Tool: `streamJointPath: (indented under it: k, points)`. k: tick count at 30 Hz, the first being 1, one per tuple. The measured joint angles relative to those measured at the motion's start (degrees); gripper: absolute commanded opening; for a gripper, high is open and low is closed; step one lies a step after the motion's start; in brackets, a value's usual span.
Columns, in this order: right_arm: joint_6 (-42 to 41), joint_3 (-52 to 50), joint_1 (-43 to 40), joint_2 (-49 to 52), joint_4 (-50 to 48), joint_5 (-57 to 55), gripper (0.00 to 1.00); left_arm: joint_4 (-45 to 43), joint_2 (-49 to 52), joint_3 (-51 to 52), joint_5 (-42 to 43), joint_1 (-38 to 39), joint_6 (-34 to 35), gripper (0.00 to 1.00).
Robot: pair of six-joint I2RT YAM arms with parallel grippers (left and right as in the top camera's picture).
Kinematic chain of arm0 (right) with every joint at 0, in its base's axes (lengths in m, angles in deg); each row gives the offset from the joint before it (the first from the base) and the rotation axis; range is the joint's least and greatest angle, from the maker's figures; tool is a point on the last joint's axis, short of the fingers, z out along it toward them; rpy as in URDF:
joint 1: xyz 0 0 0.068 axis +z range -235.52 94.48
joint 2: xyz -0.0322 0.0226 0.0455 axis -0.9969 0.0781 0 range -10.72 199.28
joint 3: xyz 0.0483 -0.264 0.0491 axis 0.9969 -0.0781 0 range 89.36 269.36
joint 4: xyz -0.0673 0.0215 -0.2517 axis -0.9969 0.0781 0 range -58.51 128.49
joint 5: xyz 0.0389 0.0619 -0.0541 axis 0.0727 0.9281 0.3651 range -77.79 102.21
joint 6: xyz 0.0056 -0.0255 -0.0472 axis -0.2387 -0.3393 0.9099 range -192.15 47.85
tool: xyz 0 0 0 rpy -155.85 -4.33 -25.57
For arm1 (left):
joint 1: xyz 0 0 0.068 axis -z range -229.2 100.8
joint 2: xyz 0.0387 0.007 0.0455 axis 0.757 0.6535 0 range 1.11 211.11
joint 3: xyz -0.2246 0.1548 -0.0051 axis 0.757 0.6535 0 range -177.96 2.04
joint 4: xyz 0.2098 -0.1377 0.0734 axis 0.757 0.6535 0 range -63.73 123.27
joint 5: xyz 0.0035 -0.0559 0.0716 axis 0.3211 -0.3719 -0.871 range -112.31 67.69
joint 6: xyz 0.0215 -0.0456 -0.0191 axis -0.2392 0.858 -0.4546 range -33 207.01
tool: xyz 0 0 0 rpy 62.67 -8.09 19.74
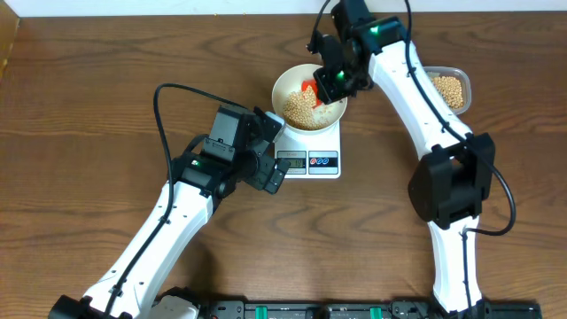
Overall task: Scoop item into bowl and weigh 50g on scale
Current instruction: 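Tip the red scoop to pour soybeans into the cream bowl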
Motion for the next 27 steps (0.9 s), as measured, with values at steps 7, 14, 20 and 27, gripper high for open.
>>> streamJointPath:
  k: [7, 14, 20, 27]
  points:
    - [0.0, 0.0, -0.9, 0.0, 0.4, 3.3, 0.01, 0.0, 0.0, 0.0, 0.0, 0.0, 0.0, 0.98]
    - [0.5, 0.0, -5.9, 0.0, 1.2, 15.3, 0.01, 0.0, 0.0, 0.0, 0.0, 0.0, 0.0, 0.98]
    - [4.1, 0.0, -10.1, 0.0, 4.6, 24.5, 0.01, 0.0, 0.0, 0.0, 0.0, 0.0, 0.0, 0.98]
    - [6.8, 0.0, -11.3, 0.0, 5.6, 29.4, 0.01, 0.0, 0.0, 0.0, 0.0, 0.0, 0.0, 0.98]
